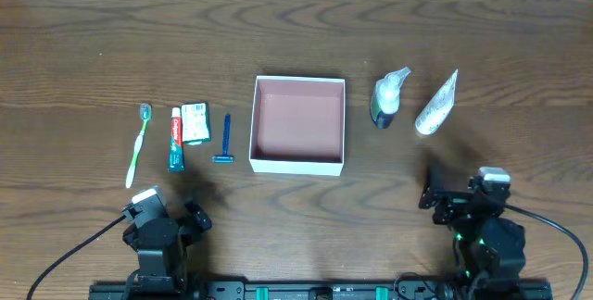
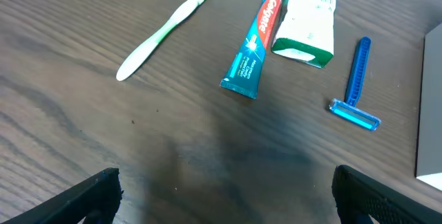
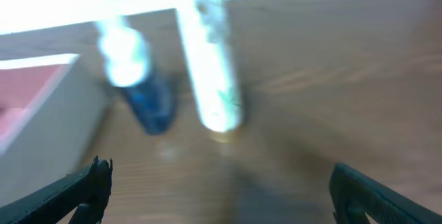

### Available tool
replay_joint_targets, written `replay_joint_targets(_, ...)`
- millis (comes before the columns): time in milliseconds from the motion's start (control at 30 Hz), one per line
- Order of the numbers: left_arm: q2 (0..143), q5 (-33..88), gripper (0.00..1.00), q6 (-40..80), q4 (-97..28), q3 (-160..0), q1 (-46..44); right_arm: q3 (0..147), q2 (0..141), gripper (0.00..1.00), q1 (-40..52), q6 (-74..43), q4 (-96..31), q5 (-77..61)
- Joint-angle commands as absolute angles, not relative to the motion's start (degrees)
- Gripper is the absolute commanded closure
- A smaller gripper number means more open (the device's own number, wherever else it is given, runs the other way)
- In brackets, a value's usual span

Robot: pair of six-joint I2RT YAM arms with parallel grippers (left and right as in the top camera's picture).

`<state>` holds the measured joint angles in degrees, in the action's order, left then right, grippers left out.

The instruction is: Pack container

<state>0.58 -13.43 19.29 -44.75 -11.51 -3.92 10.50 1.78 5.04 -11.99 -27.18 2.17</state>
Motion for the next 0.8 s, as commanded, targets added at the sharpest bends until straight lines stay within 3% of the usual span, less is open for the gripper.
replay_joint_targets(0, 0.21, -13.47, 0.02, 19.18, -45.56, -10.57, -4.21, 17.78, 4.69, 0.01, 4.14, -12.80, -27.88, -5.78)
replay_joint_targets(200, 0.21, -13.50, 0.02, 19.18, -45.56, -10.57, -4.21, 39.09, 21.87, 0.01, 4.25, -11.53, -36.25, -6.72)
replay_joint_targets(533, 0.21, -13.47, 0.02, 19.18, -45.56, -10.57, -4.21, 86.54, 59.35, 0.01, 11.29, -10.22, -64.69, -9.61)
replay_joint_targets(633, 0.21, -13.47, 0.02, 19.18, -45.56, -10.57, -4.21, 94.59, 66.08, 0.01, 15.70, -8.12, -65.89, -13.96)
replay_joint_targets(767, 0.21, -13.47, 0.02, 19.18, -45.56, -10.57, -4.21, 99.20, 72.86, 0.01, 21.61, -5.91, -64.97, -7.75)
